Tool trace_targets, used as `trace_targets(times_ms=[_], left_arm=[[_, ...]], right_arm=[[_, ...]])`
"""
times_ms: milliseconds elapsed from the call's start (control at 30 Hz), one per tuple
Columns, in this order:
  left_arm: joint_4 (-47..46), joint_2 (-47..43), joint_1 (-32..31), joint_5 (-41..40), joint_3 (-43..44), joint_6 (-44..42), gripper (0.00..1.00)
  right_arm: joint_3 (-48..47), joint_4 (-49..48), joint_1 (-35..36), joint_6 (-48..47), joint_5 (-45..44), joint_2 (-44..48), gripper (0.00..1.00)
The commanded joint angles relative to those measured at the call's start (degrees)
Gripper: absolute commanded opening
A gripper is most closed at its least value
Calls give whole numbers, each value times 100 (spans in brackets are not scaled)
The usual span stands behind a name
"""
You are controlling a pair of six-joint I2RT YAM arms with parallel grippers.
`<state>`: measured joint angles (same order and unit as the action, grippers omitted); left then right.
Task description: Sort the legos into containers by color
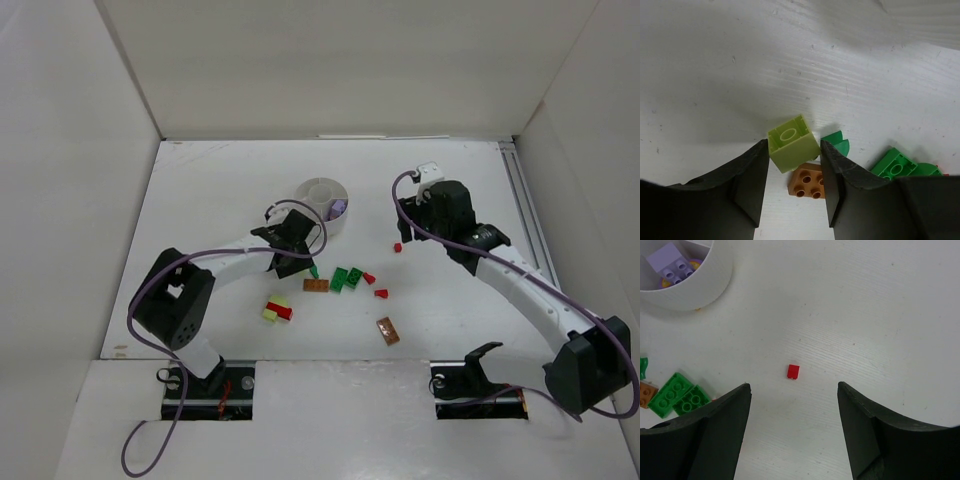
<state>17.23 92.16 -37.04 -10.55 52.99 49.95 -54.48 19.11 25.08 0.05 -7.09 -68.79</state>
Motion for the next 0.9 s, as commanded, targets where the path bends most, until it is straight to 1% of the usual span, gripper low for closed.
trace_targets(times_ms=[0, 67, 100, 167, 233, 333, 500, 533, 600, 633, 767, 867], left_arm=[[219, 56, -14, -106, 246, 164, 39], [219, 56, -14, -106, 247, 164, 34], [219, -4, -14, -106, 247, 164, 29], [219, -75, -14, -158, 369, 164, 23], [307, -154, -14, -219, 501, 164, 22], [491, -400, -14, -544, 878, -82, 22], [491, -559, 55, -852, 1695, -539, 22], [491, -472, 56, -853, 1975, -687, 22], [491, -348, 214, -853, 2249, -837, 22], [439, -261, 214, -853, 2486, -908, 23], [527, 336, 267, -853, 3022, -1207, 23], [666, 557, 267, -853, 3243, -1338, 23]], right_arm=[[7, -101, -38, 65, -64, 165, 75], [7, -101, -38, 65, -64, 217, 75], [7, -101, -38, 65, -64, 217, 75], [7, -101, -38, 65, -64, 270, 75], [7, -101, -38, 65, -64, 270, 75], [7, -101, -38, 65, -64, 384, 75], [113, -101, -91, 118, -64, 437, 75], [113, -101, -143, 170, -116, 489, 75], [166, -101, -144, 170, -178, 490, 76], [166, -101, -196, 170, -178, 542, 77], [166, -101, -258, 223, -178, 595, 78], [166, -39, -372, 223, -231, 595, 78]])
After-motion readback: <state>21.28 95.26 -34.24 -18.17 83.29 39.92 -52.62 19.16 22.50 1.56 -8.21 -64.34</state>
